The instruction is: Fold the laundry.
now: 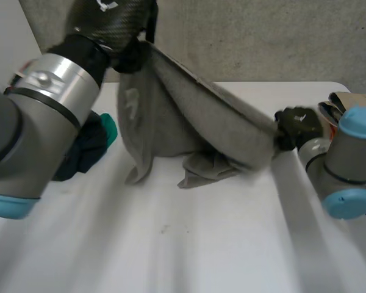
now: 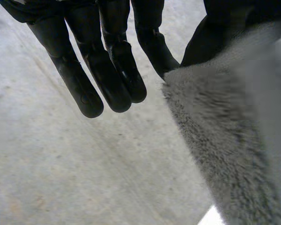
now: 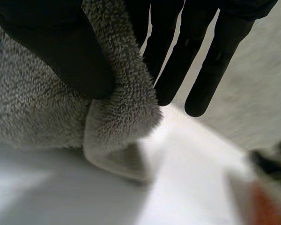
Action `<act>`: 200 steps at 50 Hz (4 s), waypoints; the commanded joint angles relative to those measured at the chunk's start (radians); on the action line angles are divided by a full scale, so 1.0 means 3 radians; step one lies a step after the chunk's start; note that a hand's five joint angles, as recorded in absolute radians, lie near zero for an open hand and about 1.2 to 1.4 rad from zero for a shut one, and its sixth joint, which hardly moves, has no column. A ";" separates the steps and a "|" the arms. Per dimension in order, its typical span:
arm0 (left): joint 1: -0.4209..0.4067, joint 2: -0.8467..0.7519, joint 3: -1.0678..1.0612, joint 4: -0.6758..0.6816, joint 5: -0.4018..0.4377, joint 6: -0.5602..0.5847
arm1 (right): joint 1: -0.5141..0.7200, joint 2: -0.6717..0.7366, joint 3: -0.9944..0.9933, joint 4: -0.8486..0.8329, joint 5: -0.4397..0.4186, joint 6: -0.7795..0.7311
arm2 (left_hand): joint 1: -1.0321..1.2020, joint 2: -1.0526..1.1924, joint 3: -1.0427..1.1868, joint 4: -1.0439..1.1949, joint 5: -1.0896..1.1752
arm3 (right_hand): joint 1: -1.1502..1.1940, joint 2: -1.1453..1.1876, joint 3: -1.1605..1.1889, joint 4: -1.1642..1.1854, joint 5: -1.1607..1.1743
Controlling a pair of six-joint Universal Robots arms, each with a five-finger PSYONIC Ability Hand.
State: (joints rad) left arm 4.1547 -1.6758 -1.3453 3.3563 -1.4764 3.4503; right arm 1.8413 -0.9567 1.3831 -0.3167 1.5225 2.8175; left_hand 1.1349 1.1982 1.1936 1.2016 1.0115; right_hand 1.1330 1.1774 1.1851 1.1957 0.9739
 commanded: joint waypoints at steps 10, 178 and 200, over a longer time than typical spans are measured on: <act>0.0790 0.0315 -0.0128 -0.0582 0.0115 0.0024 | -0.0252 -0.1750 -0.0320 0.1617 -0.0463 -0.1379 | 0.0871 0.0660 0.0676 0.0649 0.0701 | 0.0877 0.0730 0.0704 0.0669 0.0826; 0.1010 -0.0683 -0.1074 0.0322 0.0340 -0.0436 | -0.0856 0.0070 0.0068 0.1342 -0.0795 0.0145 | 0.0871 0.0660 0.0676 0.0649 0.0701 | -0.1585 -0.1733 -0.1759 -0.1794 -0.1637; 0.1092 0.0170 -0.0824 -0.1031 0.0345 -0.0375 | -0.1004 -0.1790 0.0186 0.1945 -0.0719 -0.1393 | 0.0871 0.0660 0.0676 0.0649 0.0701 | 0.0877 0.0730 0.0704 0.0669 0.0826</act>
State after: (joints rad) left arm 4.4718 -1.7340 -1.6351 3.2182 -1.3751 3.3301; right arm 1.5513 -1.2635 1.4423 0.1542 1.2948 2.6272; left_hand 1.1682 1.1969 1.1975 1.2018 0.9524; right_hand 1.1360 1.1762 1.1903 1.1969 0.9895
